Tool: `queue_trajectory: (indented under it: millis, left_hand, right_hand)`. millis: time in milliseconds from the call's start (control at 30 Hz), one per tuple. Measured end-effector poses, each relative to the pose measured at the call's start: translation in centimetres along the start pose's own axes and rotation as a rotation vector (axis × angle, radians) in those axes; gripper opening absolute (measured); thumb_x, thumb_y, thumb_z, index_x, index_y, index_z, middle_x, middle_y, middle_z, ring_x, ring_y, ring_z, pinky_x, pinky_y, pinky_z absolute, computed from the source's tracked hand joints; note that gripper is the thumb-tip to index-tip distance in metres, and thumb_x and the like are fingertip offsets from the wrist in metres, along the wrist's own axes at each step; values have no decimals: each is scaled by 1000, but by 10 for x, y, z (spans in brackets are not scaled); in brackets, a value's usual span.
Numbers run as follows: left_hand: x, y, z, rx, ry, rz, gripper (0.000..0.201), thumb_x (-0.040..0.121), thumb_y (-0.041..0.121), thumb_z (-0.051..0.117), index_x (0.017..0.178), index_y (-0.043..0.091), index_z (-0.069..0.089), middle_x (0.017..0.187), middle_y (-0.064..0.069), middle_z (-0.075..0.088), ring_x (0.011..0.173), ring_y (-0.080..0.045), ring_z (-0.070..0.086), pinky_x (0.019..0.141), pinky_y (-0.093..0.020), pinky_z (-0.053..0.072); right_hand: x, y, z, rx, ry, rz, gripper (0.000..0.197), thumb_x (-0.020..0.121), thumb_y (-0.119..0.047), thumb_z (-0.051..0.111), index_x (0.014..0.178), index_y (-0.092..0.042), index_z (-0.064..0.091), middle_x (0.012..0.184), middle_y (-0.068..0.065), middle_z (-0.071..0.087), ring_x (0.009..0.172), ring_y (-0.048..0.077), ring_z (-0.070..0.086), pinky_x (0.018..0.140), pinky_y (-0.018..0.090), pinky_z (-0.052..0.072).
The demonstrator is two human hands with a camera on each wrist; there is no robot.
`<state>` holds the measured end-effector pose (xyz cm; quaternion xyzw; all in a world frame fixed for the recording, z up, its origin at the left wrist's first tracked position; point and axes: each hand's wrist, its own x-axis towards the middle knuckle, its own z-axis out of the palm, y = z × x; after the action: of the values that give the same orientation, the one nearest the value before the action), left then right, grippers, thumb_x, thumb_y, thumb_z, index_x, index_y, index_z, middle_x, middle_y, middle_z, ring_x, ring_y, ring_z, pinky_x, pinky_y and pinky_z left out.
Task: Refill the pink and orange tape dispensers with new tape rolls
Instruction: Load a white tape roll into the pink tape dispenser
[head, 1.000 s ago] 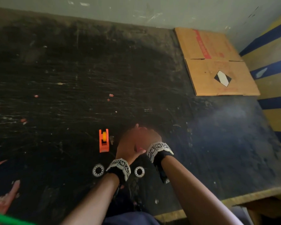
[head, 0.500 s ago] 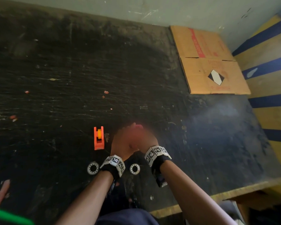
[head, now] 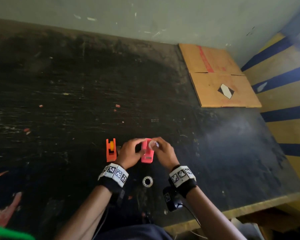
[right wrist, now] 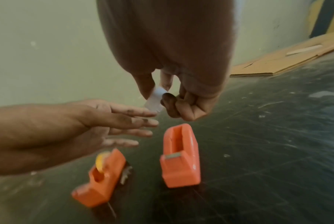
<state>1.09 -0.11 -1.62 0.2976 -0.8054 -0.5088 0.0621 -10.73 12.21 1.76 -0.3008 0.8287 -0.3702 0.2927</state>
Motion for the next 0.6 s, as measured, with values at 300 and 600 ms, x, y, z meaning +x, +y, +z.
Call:
queue_trajectory:
  millis: [300,600]
  left_hand:
    - [-28,44,-11,-716,-23,-156,32,94,14,65,126,15,69,119,0,74,113,-12,68,101,-33,51]
    - [-48,45,-10,-880,-5,-125,31,89,6,69,120,2,70,116,-12,75,109,-23,71,99,-36,52]
  right_hand:
    - [-29,-31,3,481,164,-25,20,100,-23,58,115,-24,72,95,1,75,84,8,70,72,24,55]
    - [-53,-32,1,589,197,113,28,94,-28,68,121,-24,65,98,5,76,75,6,70,64,20,52]
